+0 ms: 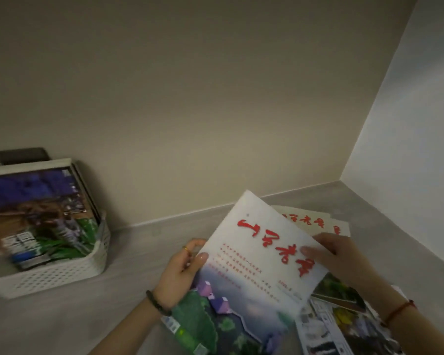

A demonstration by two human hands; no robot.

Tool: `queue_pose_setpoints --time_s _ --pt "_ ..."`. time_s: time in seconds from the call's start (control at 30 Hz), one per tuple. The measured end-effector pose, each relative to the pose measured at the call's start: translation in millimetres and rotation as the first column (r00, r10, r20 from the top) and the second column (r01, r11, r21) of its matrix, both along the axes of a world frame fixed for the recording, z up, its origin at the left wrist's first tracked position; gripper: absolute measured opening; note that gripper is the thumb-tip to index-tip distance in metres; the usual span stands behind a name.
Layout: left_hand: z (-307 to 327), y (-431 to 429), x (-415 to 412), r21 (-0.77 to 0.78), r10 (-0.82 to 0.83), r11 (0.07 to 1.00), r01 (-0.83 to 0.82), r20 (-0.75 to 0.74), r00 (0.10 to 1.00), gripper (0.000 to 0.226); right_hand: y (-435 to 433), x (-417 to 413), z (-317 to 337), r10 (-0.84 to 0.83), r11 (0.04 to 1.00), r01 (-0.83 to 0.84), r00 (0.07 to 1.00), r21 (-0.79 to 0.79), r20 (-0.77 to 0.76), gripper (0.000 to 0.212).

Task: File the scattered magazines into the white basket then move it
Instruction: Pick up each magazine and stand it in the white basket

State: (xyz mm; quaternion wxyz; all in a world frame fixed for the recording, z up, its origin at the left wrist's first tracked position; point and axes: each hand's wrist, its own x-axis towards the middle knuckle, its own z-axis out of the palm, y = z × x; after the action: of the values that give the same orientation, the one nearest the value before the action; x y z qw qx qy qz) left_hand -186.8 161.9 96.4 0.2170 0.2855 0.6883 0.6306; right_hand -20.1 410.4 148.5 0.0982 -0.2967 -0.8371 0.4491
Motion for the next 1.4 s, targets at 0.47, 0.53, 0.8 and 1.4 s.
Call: queue_pose_setpoints --time_s 0.47,0.53,0.8,1.4 --pt "73 -217 -107 0.111 0.557 0.830 -0.546 -0.121 0.822 0.015 -225 -196 12 0.212 0.960 -0.262 0.912 -0.102 -0.351 0.029" --pt "89 -243 -133 0.112 0.615 0.788 -0.605 -0.164 0.771 0.009 -248 -233 30 0.211 0.959 -0.272 0.874 -0.081 -0.439 0.028" --pt "103 -309 -227 0.060 0.734 0.673 -0.738 -0.185 0.654 0.015 -314 -339 53 0.131 0.952 -0.260 0.822 -0.161 -0.554 0.026" --pt "-12 -326 -274 -0.209 0.845 0.529 -0.823 0.033 0.535 0.014 -345 -392 -52 -0.035 0.998 0.021 0.977 -0.066 -0.212 0.018"
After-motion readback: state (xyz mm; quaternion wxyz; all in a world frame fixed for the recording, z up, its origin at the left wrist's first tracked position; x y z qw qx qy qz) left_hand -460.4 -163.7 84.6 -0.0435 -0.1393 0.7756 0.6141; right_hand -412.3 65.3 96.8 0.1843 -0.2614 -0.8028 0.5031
